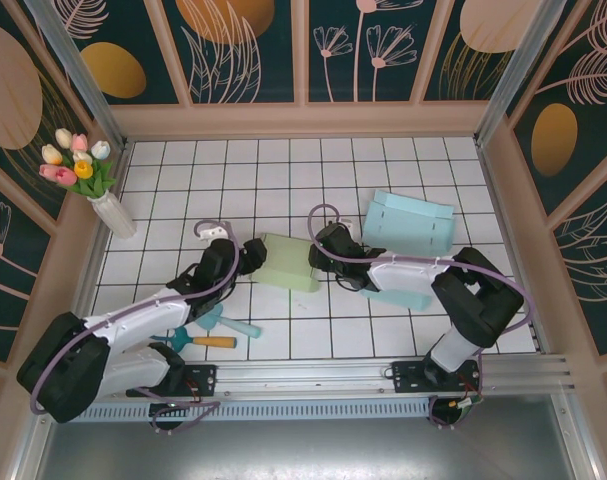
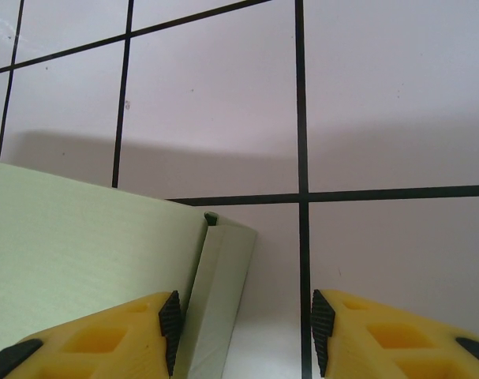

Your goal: Fold the paper box

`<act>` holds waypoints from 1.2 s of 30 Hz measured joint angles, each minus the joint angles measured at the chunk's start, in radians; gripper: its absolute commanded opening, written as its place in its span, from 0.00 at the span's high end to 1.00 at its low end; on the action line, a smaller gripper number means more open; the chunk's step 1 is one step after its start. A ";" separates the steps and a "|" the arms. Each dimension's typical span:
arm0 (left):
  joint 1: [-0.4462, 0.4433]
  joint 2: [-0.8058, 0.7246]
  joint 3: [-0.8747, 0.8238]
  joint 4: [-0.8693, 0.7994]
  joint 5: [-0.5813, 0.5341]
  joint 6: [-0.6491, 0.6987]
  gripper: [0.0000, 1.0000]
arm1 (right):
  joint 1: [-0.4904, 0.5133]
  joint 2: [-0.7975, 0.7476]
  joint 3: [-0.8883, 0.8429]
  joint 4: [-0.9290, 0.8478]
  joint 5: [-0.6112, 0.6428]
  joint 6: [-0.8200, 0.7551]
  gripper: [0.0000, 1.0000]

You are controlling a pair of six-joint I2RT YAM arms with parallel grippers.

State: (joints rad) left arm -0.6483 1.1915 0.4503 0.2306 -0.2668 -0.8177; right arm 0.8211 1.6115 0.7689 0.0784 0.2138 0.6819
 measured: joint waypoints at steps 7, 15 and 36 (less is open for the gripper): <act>-0.001 0.180 0.084 -0.016 0.061 0.021 0.02 | 0.001 0.004 0.000 0.005 0.003 -0.029 0.50; -0.045 0.242 0.084 -0.027 0.085 0.021 0.02 | 0.001 0.004 0.000 0.005 0.006 -0.048 0.50; -0.119 0.261 0.088 -0.044 0.086 -0.045 0.12 | 0.004 0.013 0.000 0.016 0.037 -0.052 0.51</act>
State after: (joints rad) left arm -0.7670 1.4525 0.5381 0.1864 -0.1810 -0.8631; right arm 0.8249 1.6245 0.7689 0.0948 0.2508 0.6300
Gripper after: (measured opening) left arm 0.884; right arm 0.494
